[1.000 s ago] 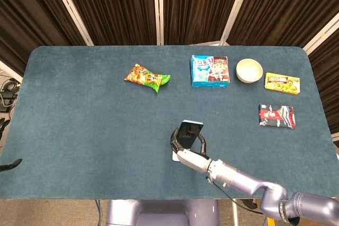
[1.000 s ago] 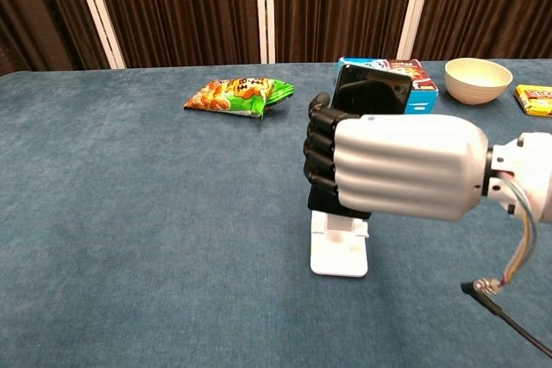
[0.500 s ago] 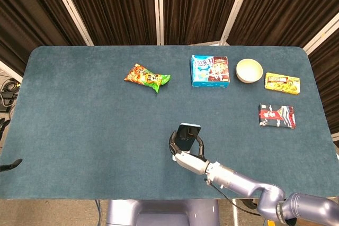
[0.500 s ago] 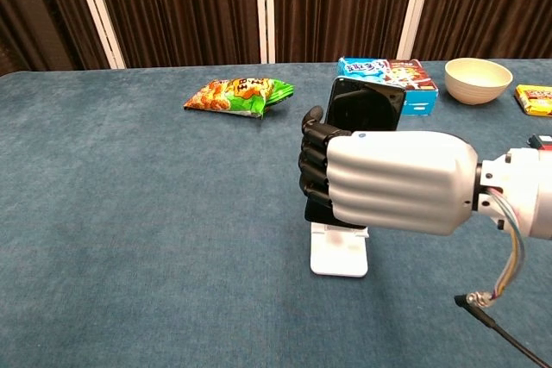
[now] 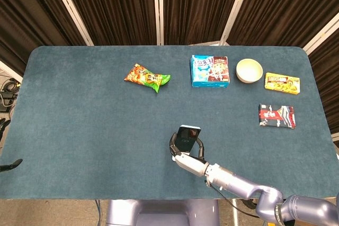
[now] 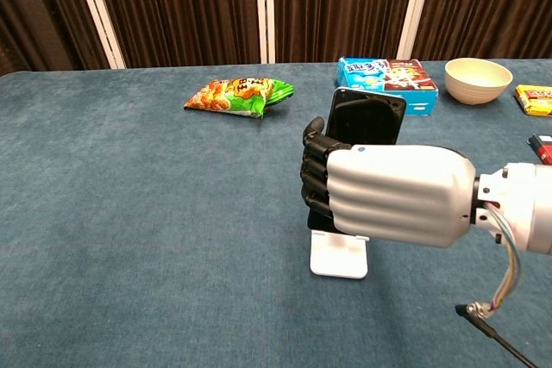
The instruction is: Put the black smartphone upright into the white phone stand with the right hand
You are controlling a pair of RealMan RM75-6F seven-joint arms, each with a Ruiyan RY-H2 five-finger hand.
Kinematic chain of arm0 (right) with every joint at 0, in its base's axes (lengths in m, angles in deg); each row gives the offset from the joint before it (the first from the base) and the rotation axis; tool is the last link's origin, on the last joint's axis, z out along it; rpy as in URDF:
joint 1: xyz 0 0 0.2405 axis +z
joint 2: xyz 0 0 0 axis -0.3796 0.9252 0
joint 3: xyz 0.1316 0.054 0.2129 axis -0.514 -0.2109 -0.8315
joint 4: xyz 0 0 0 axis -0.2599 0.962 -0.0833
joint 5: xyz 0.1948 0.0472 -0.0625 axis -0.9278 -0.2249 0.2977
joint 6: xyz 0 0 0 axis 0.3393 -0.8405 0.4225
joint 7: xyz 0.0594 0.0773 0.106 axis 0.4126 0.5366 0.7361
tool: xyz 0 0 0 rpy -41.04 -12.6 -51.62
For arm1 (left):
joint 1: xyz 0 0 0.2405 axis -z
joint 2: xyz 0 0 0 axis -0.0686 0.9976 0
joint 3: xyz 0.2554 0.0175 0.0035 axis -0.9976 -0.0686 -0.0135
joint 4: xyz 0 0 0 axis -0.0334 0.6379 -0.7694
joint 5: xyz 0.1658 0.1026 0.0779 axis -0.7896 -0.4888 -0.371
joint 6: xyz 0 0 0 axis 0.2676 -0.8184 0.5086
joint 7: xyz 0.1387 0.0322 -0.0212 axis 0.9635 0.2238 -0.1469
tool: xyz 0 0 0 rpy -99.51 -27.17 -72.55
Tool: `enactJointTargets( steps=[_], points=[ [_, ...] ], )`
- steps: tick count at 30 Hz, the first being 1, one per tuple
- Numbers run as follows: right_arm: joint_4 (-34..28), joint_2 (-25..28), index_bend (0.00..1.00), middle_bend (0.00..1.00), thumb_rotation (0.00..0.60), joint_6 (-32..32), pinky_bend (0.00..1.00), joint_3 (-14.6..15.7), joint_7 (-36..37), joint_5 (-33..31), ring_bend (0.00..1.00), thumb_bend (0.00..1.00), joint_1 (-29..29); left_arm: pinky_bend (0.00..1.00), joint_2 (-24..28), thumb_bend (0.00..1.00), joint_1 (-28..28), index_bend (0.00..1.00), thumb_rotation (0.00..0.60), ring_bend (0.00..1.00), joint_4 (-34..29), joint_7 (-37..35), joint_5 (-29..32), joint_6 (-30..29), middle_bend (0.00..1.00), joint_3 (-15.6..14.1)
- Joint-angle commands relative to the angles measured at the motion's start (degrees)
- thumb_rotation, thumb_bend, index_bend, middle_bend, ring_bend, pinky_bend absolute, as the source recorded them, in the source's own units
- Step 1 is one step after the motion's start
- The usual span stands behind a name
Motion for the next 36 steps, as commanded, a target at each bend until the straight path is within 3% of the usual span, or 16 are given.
enactJointTargets(
  steps=[1,5,7,11,13,36],
  points=[
    [-0.04,0.05,0.45,0.41,0.600,-0.05,0.36,-0.04,-0.24,-0.09,0.37,0.54,-0.15,0.00,0.01,0.00,-0.01,0.00,0.600,0.00,-0.02,-0.05,-0.01,0.00,0.00,-0.01],
    [-0.02,0.15,0.43,0.41,0.600,-0.48,0.36,-0.29,-0.75,0.01,0.37,0.54,-0.31,0.00,0.01,0.00,0.04,0.00,0.600,0.00,0.01,-0.08,-0.09,0.03,0.00,-0.03],
    [-0.19,0.28,0.35,0.39,0.600,-0.48,0.36,-0.44,-1.09,-0.40,0.37,0.54,-0.59,0.00,0.01,0.00,0.06,0.00,0.600,0.00,0.00,-0.03,-0.13,0.11,0.00,-0.08],
    [-0.61,0.55,0.06,0.36,0.600,-0.32,0.36,-0.40,-1.65,-1.21,0.36,0.53,-1.18,0.00,-0.05,0.00,0.06,0.00,0.600,0.00,-0.03,0.19,-0.16,-0.01,0.00,-0.08],
    [-0.88,0.52,0.01,0.35,0.600,-0.40,0.36,-0.28,-1.60,-1.42,0.36,0.52,-1.38,0.00,-0.10,0.00,0.06,0.00,0.600,0.00,-0.09,0.32,-0.16,-0.01,0.00,-0.10],
    [-3.29,3.09,0.00,0.29,0.600,-3.61,0.36,0.34,0.19,-0.29,0.32,0.50,-2.72,0.00,0.06,0.00,-0.06,0.00,0.600,0.00,-0.84,0.59,-0.89,-0.38,0.00,-0.46]
  ],
)
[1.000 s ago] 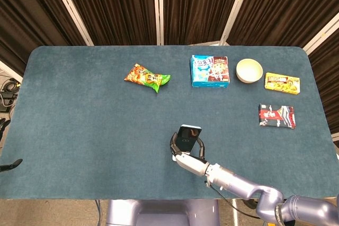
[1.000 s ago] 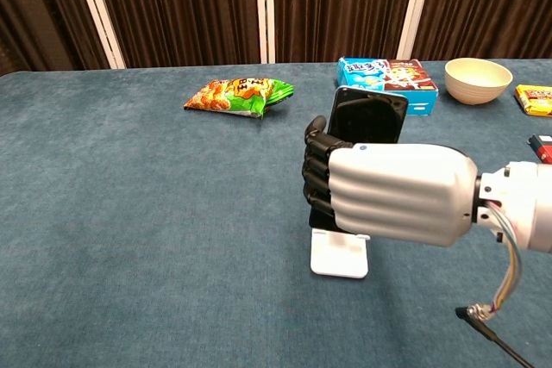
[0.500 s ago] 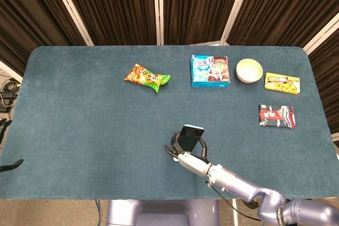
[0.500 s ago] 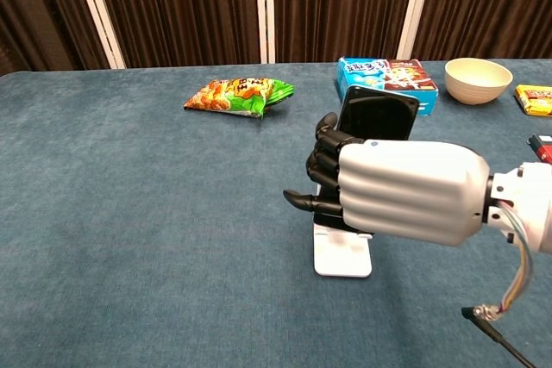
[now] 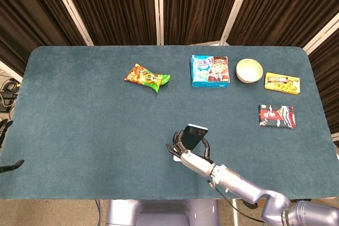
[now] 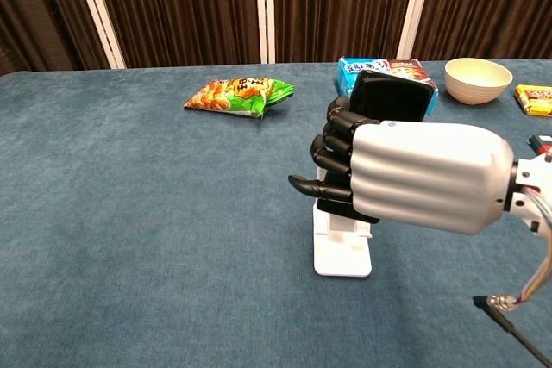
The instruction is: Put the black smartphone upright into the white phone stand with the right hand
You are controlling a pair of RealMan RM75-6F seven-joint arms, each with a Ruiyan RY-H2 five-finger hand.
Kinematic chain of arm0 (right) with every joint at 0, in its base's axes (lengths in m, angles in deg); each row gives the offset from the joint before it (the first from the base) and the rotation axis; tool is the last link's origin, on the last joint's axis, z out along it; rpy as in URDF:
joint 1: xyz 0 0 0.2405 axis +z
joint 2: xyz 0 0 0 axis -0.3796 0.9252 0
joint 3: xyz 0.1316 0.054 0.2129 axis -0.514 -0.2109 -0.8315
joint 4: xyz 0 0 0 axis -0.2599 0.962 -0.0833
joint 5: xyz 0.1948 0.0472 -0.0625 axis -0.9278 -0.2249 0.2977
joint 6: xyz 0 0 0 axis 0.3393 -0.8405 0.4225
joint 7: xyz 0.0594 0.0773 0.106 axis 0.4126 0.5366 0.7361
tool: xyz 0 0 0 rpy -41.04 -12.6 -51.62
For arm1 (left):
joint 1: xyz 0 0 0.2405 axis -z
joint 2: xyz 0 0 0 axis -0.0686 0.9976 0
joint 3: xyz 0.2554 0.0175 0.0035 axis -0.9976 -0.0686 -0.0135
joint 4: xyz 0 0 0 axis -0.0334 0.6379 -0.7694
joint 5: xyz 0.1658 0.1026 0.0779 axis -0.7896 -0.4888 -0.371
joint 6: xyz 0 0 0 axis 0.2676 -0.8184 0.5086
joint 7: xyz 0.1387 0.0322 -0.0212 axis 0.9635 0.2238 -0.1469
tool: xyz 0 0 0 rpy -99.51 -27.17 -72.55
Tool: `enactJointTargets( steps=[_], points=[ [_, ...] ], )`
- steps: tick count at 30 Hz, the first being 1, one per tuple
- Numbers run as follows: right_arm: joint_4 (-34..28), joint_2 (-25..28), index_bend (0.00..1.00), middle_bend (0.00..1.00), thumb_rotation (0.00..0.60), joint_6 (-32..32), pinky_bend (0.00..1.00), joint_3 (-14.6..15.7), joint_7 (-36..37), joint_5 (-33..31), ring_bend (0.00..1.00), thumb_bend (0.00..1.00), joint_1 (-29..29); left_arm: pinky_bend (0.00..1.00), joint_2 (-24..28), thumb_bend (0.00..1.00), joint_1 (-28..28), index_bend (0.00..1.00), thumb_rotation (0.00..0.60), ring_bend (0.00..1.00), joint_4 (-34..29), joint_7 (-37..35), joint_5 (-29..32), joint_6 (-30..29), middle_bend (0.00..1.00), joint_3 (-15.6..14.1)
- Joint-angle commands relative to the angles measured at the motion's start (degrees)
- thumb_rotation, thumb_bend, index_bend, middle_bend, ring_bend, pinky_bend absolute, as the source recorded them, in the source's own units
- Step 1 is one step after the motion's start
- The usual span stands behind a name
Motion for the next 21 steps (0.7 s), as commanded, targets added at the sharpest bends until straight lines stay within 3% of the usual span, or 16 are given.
enactJointTargets(
  steps=[1,9,21],
  points=[
    [0.03,-0.05,0.00,0.29,0.600,0.29,0.36,0.08,0.06,-0.04,0.31,0.50,0.05,0.00,0.08,0.00,-0.06,0.00,0.600,0.00,-0.13,-0.01,-0.18,-0.14,0.00,-0.08],
    [-0.17,-0.60,0.00,0.10,0.600,0.18,0.21,0.07,-1.07,-0.54,0.08,0.48,-0.70,0.00,0.43,0.00,-0.41,0.00,0.600,0.00,-0.13,-0.90,-0.67,-0.75,0.00,-0.24],
    [-5.56,3.40,0.00,0.10,0.600,-3.16,0.21,-0.90,0.99,-0.16,0.08,0.48,-2.09,0.00,0.95,0.00,-0.61,0.00,0.600,0.00,0.07,-2.59,-1.05,-1.15,0.00,-0.22]
  ],
)
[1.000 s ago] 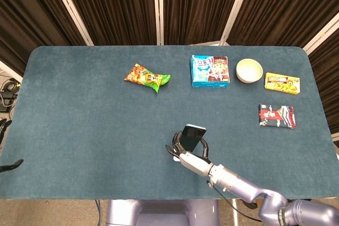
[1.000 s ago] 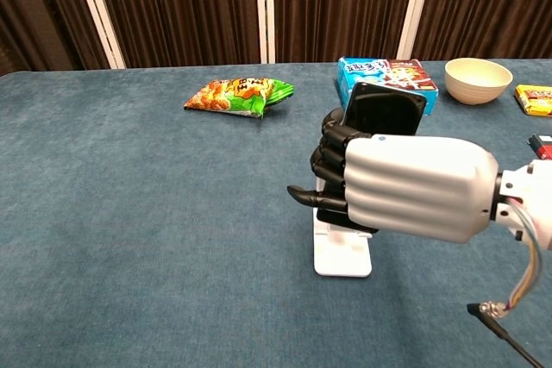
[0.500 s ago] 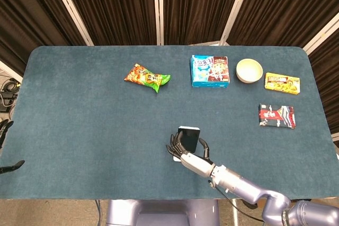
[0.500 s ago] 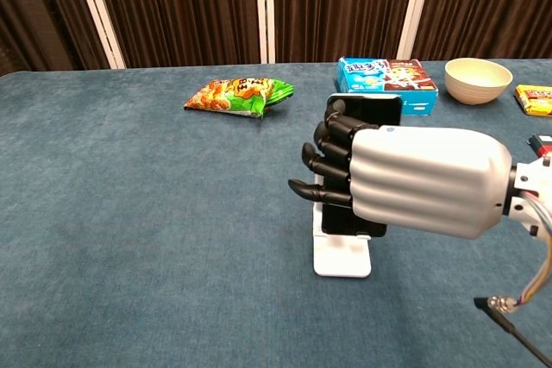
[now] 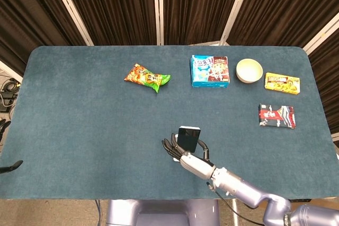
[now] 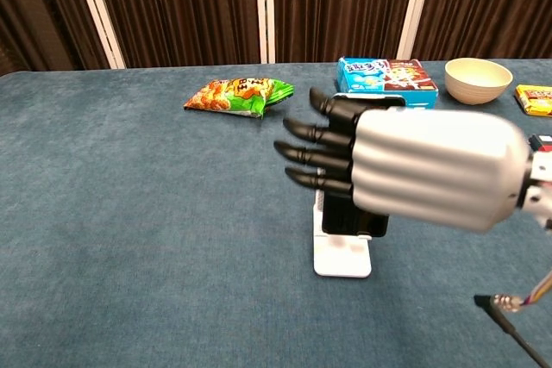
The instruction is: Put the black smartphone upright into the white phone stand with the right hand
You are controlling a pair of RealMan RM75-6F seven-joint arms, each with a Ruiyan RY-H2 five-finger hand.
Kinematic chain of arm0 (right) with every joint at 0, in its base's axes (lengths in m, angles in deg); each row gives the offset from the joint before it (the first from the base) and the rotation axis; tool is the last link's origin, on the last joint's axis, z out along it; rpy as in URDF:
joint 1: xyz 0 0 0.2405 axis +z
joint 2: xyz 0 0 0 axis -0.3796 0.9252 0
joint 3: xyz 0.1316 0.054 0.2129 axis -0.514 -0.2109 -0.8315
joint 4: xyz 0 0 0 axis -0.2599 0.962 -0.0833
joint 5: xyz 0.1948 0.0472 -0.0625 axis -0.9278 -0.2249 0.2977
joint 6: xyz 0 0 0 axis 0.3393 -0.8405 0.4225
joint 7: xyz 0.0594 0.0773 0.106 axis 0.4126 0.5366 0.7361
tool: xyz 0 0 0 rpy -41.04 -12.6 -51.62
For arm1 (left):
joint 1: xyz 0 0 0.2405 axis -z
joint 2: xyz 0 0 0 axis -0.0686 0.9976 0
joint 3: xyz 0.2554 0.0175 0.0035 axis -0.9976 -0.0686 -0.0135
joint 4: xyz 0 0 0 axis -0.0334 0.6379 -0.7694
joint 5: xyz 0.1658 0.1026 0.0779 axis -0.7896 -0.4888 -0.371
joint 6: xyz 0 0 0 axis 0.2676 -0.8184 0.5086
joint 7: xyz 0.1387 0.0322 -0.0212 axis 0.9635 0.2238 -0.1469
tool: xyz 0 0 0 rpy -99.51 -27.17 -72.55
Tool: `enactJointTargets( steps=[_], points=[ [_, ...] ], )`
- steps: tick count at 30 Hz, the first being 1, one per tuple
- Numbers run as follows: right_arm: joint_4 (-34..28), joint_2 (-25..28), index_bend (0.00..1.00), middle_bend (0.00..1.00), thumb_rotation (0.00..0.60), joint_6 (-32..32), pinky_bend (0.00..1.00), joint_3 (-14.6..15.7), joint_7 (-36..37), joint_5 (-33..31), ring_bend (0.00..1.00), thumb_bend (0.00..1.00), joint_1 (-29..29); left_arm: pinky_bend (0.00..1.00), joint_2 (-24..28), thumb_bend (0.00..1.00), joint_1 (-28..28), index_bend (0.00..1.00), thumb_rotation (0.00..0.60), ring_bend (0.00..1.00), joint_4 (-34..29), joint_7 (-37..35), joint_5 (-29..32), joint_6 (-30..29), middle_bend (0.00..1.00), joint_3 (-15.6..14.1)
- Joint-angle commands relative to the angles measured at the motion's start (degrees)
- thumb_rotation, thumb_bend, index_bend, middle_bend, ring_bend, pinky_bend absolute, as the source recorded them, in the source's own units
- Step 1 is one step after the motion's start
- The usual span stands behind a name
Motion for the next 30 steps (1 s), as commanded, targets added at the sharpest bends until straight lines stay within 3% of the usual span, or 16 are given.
enactJointTargets(
  steps=[1,3,7,10,17,23,26,30],
  points=[
    [-1.91,2.57,0.00,0.10,0.600,-2.58,0.21,-0.47,3.40,0.87,0.08,0.48,-0.48,0.00,0.11,0.00,-0.04,0.00,0.600,0.00,0.05,-0.28,-0.06,-0.07,0.00,0.01],
    [-1.83,4.51,0.00,0.11,0.600,-5.28,0.21,-0.35,8.49,3.00,0.09,0.48,-0.06,0.00,0.17,0.00,-0.08,0.00,0.600,0.00,0.06,-0.47,-0.11,-0.14,0.00,0.01],
    [3.18,8.93,0.00,0.11,0.600,-17.85,0.21,-0.14,28.06,7.65,0.10,0.47,-0.21,0.00,0.13,0.00,-0.19,0.00,0.600,0.00,-0.13,-0.28,-0.65,-0.49,0.00,-0.17],
    [7.95,9.94,0.00,0.10,0.600,-24.73,0.20,-0.29,40.53,6.11,0.12,0.41,-1.59,0.00,0.03,0.00,-0.34,0.00,0.600,0.00,-0.40,0.22,-1.18,-0.99,0.00,-0.33],
    [10.95,10.97,0.00,0.07,0.600,-30.70,0.15,-1.33,59.22,-4.50,0.10,0.02,-6.21,0.00,-0.13,0.00,-0.87,0.00,0.600,0.00,-1.04,0.94,-2.66,-2.59,0.00,-0.69],
    [7.99,12.35,0.00,0.00,0.600,-31.70,0.00,-0.64,71.20,-14.09,0.00,0.00,-11.30,0.00,-0.29,0.00,-1.44,0.00,0.600,0.00,-1.16,1.19,-3.91,-4.00,0.00,-1.05],
    [1.32,13.31,0.00,0.00,0.600,-31.83,0.00,1.26,78.94,-21.59,0.00,0.00,-16.36,0.00,-0.34,0.00,-1.86,0.00,0.600,0.00,-1.04,1.12,-4.44,-5.03,0.00,-1.11],
    [-3.62,14.37,0.00,0.00,0.600,-33.67,0.00,3.76,81.27,-25.32,0.00,0.00,-21.34,0.00,-0.34,0.00,-2.29,0.00,0.600,0.00,-0.90,0.86,-5.30,-6.20,0.00,-1.23]
  ],
)
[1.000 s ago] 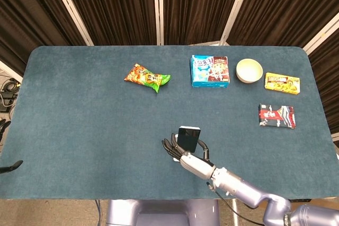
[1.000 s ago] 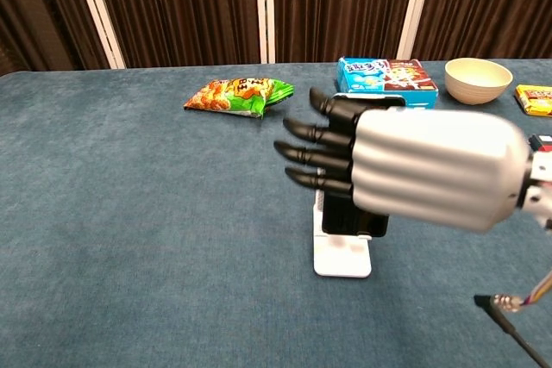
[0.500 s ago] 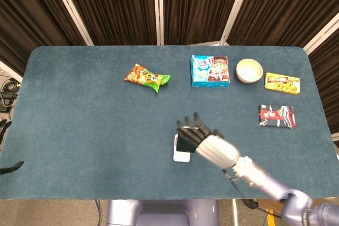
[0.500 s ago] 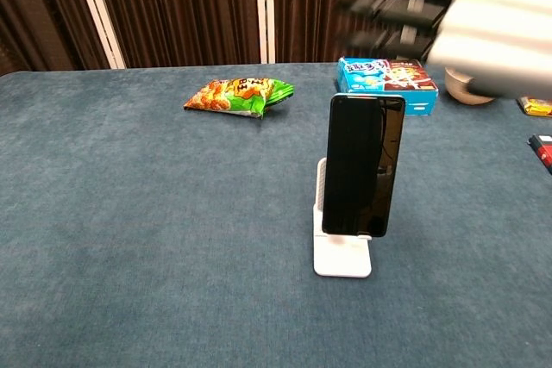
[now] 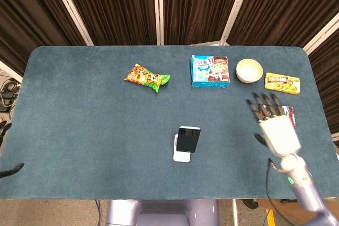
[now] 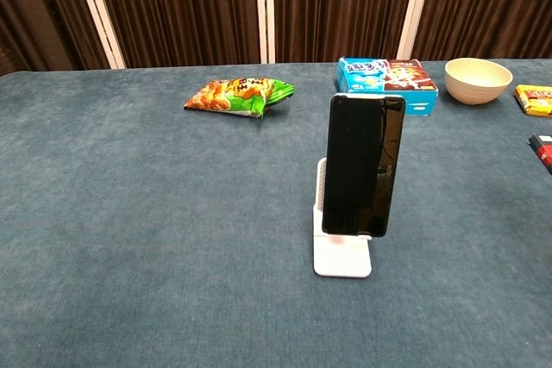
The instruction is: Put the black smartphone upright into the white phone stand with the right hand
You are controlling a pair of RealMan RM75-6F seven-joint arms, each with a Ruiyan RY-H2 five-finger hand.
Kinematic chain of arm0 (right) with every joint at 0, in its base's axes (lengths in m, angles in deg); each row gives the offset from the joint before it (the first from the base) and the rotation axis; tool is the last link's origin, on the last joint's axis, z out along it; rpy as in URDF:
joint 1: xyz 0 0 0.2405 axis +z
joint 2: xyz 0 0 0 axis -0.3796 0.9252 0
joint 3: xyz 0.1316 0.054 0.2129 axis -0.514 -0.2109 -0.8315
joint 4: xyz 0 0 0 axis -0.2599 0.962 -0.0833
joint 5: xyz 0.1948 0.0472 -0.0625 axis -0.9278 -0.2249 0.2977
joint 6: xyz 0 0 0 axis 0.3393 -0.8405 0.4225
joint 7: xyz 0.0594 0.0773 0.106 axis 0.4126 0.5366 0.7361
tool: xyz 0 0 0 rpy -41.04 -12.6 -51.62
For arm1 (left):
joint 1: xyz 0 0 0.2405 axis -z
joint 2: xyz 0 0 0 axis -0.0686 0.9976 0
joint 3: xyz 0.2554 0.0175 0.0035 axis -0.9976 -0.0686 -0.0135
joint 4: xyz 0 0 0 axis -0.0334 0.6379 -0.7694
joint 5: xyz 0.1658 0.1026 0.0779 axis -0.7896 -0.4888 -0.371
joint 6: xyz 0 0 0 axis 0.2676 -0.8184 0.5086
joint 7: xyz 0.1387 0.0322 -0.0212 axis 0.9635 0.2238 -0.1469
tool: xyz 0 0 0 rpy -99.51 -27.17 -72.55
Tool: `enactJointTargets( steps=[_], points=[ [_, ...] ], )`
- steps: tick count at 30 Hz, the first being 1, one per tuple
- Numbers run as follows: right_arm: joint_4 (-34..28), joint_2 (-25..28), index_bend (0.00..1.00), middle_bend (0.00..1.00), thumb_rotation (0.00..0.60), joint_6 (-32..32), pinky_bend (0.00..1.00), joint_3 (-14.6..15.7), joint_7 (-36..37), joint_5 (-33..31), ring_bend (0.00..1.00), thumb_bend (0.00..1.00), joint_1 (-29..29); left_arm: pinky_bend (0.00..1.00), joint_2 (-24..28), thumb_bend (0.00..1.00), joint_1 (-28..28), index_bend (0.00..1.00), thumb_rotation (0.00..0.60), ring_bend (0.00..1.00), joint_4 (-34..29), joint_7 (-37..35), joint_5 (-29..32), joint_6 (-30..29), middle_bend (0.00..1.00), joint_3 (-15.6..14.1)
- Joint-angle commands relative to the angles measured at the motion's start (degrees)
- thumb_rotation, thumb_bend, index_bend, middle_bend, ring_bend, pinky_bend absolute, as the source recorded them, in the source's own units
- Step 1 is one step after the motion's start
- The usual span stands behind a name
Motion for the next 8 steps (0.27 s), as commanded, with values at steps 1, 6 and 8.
enactJointTargets(
  steps=[1,6,8],
  points=[
    [-6.02,1.56,0.00,0.00,0.600,-2.46,0.00,2.97,3.53,-5.21,0.00,0.00,-6.36,0.00,0.02,0.00,-0.31,0.00,0.600,0.00,0.06,-0.23,-0.52,-0.64,0.00,-0.12],
    [-4.37,-0.21,0.00,0.00,0.600,-5.34,0.00,4.11,4.43,-5.61,0.00,0.00,-9.83,0.00,0.20,0.00,-0.69,0.00,0.600,0.00,0.07,-0.57,-1.15,-1.47,0.00,-0.27],
    [-3.19,-0.96,0.00,0.00,0.600,-5.95,0.00,4.25,5.38,-5.41,0.00,0.00,-10.65,0.00,0.22,0.00,-0.79,0.00,0.600,0.00,0.10,-0.62,-1.35,-1.65,0.00,-0.34]
  ],
)
